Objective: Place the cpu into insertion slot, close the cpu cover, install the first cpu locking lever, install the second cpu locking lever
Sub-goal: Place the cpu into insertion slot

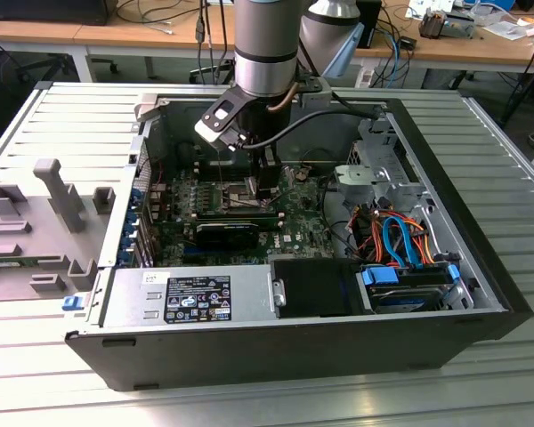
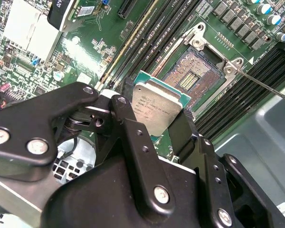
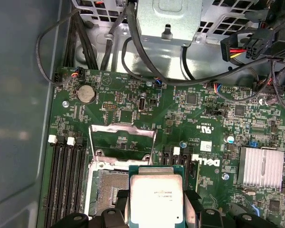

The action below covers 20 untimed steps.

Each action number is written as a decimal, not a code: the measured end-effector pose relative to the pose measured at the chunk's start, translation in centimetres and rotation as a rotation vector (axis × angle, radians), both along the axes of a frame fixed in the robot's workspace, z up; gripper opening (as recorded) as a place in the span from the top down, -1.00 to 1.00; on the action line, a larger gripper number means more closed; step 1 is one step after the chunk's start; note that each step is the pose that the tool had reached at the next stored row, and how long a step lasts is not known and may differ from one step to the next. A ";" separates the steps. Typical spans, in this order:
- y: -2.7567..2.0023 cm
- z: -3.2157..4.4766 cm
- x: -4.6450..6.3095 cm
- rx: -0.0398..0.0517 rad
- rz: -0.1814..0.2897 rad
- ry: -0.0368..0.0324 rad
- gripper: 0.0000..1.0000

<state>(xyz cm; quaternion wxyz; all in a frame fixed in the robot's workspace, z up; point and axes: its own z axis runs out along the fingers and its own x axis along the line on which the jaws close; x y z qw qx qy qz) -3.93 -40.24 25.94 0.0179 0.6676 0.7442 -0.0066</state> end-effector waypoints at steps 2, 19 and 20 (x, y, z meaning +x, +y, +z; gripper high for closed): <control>0.00 0.00 0.0 -0.0001 -0.001 0.0000 -0.08; 0.00 0.00 0.0 0.0000 -0.014 0.0000 -0.08; 0.00 0.00 0.0 0.0000 -0.015 -0.0001 -0.08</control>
